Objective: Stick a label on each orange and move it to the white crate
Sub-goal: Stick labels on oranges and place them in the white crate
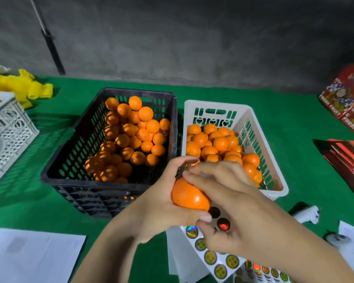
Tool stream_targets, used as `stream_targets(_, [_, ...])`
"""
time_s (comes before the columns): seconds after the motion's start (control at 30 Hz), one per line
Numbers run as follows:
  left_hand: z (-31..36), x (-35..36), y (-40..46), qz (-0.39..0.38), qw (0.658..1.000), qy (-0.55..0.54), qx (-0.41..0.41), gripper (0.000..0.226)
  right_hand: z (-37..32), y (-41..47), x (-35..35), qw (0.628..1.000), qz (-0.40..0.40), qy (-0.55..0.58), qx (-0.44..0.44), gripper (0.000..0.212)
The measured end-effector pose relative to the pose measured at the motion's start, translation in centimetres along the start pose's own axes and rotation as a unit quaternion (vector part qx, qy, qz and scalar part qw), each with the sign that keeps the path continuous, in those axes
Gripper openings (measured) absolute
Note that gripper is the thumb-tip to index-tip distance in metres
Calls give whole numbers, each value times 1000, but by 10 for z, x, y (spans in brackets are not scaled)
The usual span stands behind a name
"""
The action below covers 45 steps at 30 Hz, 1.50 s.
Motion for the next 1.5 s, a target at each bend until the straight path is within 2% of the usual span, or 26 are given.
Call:
stream_targets(0.1, [-18, 8, -7, -38, 987, -153, -35, 88, 9, 1, 15, 998, -50, 26, -2, 79])
stream_targets(0.17, [-21, 12, -2, -55, 978, -196, -47, 91, 8, 3, 21, 998, -36, 35, -28, 72])
stream_targets(0.27, [-25, -1, 20, 21, 980, -177, -94, 135, 13, 6, 19, 999, 7, 27, -44, 73])
stream_targets(0.3, [-33, -2, 24, 38, 969, -213, -118, 122, 15, 6, 17, 998, 20, 24, -46, 73])
stream_targets(0.37, [-39, 10, 24, 19, 940, -303, -156, 82, 16, 6, 12, 997, 35, 21, -59, 72])
stream_targets(0.43, [-50, 18, 13, 3, 917, -357, -178, 72, 11, 8, 14, 995, 36, 38, -80, 70])
stream_targets(0.5, [-64, 11, 6, 24, 932, -321, -166, 70, 4, 7, 19, 992, 35, 67, -99, 66])
stream_targets(0.6, [-60, -7, 12, 36, 968, -220, -114, 30, 4, 6, 18, 987, 58, 106, -107, 64])
stream_targets(0.67, [-69, -23, 12, 93, 973, -175, -118, 19, 11, 6, 7, 980, 101, 132, -107, 66])
stream_targets(0.73, [-63, -48, 13, 180, 975, -102, -81, 28, 29, 6, -11, 968, 177, 149, -96, 67])
stream_targets(0.8, [-48, -66, 15, 201, 979, -30, -15, 34, 68, 9, -30, 946, 266, 175, -57, 64])
stream_targets(0.87, [-42, -75, 19, 186, 982, 1, 26, 33, 118, 17, -45, 930, 329, 162, 8, 67])
stream_targets(0.97, [-44, -70, 35, 135, 988, 65, 39, 49, 196, 40, -48, 934, 333, 59, 115, 66])
stream_targets(1.0, [-47, -68, 39, 131, 989, 59, 33, 50, 223, 49, -42, 938, 308, 34, 156, 64])
stream_targets(1.07, [-55, -64, 44, 127, 991, 43, 17, 42, 277, 65, -14, 948, 188, 7, 256, 57])
stream_targets(1.13, [-67, -63, 46, 130, 991, 31, -1, 37, 324, 61, 17, 923, 59, 29, 379, 44])
stream_targets(1.2, [-73, -63, 48, 128, 992, -6, -5, 38, 341, 54, 24, 906, 24, 36, 421, 33])
stream_targets(1.3, [-80, -69, 51, 146, 985, -87, -8, 41, 332, 46, 12, 909, 52, 14, 413, 34])
stream_targets(1.37, [-84, -74, 51, 158, 981, -117, -7, 45, 304, 40, 1, 920, 152, 14, 362, 32])
stream_targets(1.4, [-85, -75, 52, 164, 980, -115, -10, 46, 288, 32, -1, 915, 218, 54, 335, 33])
stream_targets(1.43, [-85, -77, 52, 173, 979, -111, -15, 45, 270, 25, 3, 902, 269, 124, 313, 47])
stream_targets(1.47, [-86, -79, 52, 181, 977, -109, -20, 44, 252, 21, 13, 880, 290, 223, 303, 67])
stream_targets(1.5, [-86, -80, 53, 195, 974, -112, -25, 43, 240, 19, 29, 845, 278, 331, 315, 84])
Point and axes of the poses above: each hand's wrist, its own y-axis towards the middle knuckle, its own x-axis out of the palm, z = x × y, the point moved 9 cm from there along y, towards the middle knuckle, and after that the axes turned 15 degrees about y, right-handed, at the moved point
